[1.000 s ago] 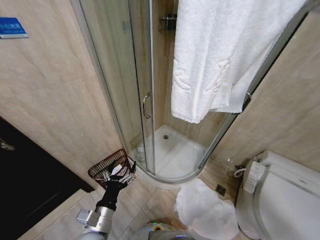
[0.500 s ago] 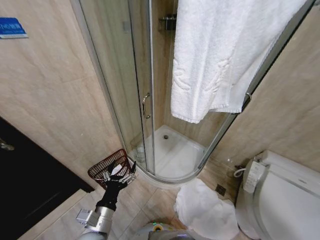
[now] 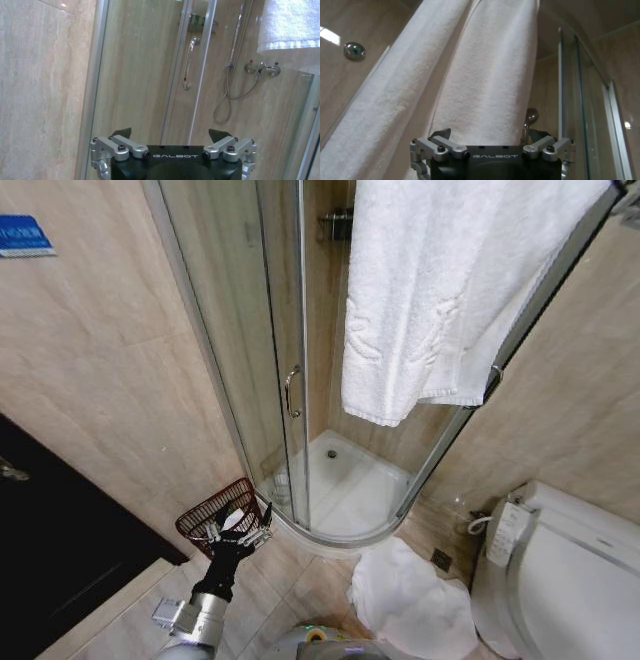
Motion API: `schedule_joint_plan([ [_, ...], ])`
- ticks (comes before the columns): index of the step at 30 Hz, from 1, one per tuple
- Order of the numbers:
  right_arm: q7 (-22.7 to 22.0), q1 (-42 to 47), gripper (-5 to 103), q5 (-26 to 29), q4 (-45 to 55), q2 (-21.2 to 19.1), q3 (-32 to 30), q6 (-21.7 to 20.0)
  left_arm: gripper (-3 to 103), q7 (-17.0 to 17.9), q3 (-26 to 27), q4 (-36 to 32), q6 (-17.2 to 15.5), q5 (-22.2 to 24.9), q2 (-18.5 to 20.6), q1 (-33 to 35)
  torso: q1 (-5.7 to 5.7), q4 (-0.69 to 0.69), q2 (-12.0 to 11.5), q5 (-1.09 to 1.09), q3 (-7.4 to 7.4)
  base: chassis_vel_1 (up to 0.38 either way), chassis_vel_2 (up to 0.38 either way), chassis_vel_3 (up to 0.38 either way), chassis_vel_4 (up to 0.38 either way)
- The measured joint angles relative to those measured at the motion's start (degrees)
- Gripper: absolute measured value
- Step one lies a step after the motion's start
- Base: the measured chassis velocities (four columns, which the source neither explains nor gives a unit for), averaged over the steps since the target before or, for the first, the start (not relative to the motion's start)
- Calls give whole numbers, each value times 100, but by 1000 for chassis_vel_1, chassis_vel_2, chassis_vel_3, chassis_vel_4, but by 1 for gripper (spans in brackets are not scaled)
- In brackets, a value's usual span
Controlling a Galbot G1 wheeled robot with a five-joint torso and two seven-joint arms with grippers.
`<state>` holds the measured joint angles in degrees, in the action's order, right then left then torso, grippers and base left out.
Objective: Discard the used towel into the hamper.
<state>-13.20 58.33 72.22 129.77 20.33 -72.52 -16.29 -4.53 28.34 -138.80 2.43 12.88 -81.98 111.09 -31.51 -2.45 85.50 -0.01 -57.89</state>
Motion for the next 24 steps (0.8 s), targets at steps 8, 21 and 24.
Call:
schedule_joint_plan([
  [8, -5, -82, 100, 132, -59, 200, 56, 236, 100, 0, 0, 0, 0, 0, 0, 0, 0, 0, -1, 4, 0, 0, 0, 0, 0],
  [21, -364, -387, 100, 961, -307, -324, 25, 239, 100, 0, 0, 0, 0, 0, 0, 0, 0, 0, -1, 1, 0, 0, 0, 0, 0],
  [24, -340, -360, 100, 967, -288, -270, 91, 239, 100, 0, 0, 0, 0, 0, 0, 0, -1, 0, -1, 3, 0, 0, 0, 0, 0],
])
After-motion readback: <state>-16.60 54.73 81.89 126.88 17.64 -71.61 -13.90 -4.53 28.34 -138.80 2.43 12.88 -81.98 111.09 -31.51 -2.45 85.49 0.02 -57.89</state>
